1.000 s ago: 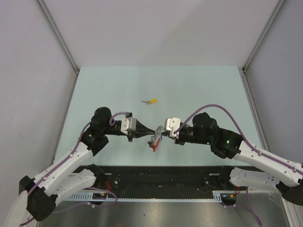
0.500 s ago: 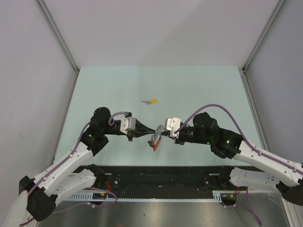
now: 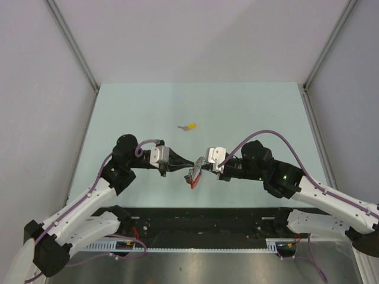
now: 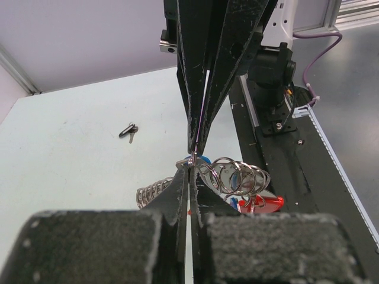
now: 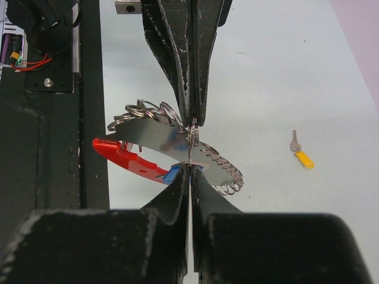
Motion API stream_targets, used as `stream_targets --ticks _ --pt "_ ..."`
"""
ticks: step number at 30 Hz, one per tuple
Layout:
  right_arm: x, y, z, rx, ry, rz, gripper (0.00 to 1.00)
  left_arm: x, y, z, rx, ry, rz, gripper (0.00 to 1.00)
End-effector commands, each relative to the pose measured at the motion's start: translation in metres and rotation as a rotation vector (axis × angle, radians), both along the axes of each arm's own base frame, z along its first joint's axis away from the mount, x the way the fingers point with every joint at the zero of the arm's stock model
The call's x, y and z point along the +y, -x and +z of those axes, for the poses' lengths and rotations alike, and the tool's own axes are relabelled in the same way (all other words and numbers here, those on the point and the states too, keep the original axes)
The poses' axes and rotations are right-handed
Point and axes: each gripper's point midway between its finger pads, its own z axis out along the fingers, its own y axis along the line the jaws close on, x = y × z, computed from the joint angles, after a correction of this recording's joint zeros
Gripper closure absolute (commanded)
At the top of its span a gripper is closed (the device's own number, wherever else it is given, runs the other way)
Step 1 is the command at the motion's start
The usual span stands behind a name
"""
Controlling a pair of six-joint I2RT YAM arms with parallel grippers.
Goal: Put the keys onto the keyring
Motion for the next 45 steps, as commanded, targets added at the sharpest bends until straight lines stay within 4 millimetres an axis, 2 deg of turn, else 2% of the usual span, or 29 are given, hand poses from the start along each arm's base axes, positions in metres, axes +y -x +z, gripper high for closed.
stream_targets --ticks 1,22,30,45 --pt "0.008 0.001 0.02 -0.02 -0.08 0.015 1.0 0.001 0.003 0.016 -0.048 0.053 -0.004 1.0" --pt "0.007 -0.006 0.043 -0.034 -0.212 -0.051 1.0 -0.001 -0.001 0.013 -0.015 0.036 0.021 1.0" --pt "0.008 -0.007 0.043 -0.057 -0.218 -0.072 1.0 -0.003 -0.008 0.008 0.01 0.006 0.058 1.0" --pt "0.016 -0.007 0.043 -0.057 -0.228 -0.065 1.0 -0.007 -0.007 0.009 0.033 0.012 0.065 1.0"
